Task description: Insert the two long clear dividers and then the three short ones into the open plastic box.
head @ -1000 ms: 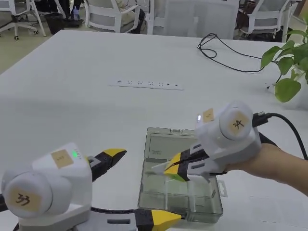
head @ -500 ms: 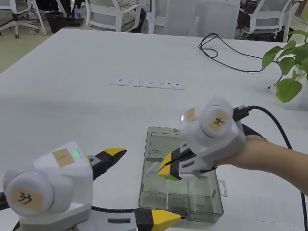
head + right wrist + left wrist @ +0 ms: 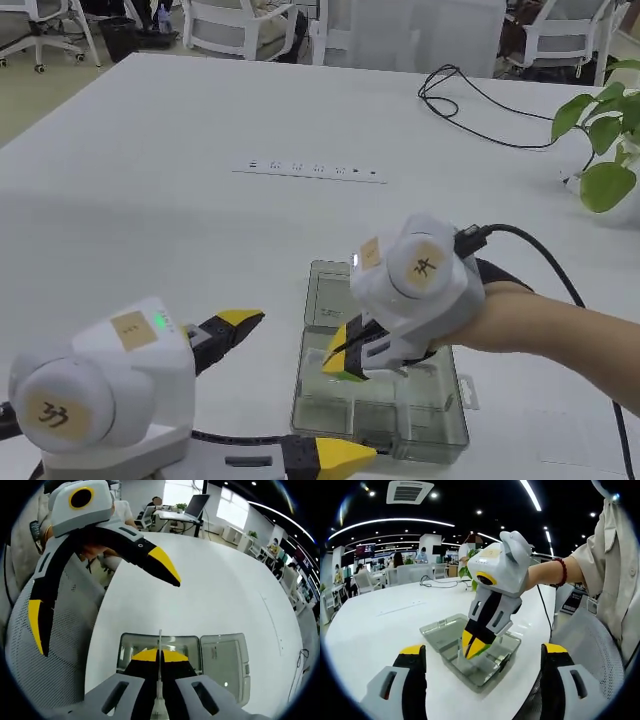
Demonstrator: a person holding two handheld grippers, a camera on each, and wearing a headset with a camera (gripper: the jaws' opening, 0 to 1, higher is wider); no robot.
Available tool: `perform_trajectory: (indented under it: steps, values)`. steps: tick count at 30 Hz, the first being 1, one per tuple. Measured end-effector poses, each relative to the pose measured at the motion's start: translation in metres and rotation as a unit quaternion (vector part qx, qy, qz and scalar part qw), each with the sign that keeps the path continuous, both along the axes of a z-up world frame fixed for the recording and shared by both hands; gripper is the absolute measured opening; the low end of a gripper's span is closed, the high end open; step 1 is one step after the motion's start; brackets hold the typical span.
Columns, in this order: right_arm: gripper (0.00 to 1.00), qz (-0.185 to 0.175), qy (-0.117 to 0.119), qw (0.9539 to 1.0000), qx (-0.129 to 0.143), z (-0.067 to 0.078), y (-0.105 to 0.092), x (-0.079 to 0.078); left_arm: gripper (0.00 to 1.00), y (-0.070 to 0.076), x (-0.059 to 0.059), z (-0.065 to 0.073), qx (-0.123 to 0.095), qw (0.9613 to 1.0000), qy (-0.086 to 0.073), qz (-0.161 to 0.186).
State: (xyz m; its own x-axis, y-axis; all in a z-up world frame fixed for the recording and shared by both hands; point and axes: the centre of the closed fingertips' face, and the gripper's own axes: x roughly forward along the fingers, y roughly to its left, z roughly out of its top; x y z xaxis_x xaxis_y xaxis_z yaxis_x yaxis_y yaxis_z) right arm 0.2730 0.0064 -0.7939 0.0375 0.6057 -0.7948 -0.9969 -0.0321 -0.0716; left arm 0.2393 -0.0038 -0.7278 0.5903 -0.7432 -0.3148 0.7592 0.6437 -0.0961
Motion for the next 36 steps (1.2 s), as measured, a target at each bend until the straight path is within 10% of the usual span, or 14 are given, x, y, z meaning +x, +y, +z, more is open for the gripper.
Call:
perform_trajectory:
  steps: [22,36]
  values:
    - [0.02,0.005,0.005,0.9998,-0.017,-0.021,0.002,0.0,0.97,0.001,0.0,-0.003,0.0,1.0,0.002,-0.005]
    - [0.02,0.014,0.006,0.9972,-0.073,-0.034,0.003,0.0,0.97,-0.002,-0.001,-0.006,0.004,0.9999,0.004,-0.01]
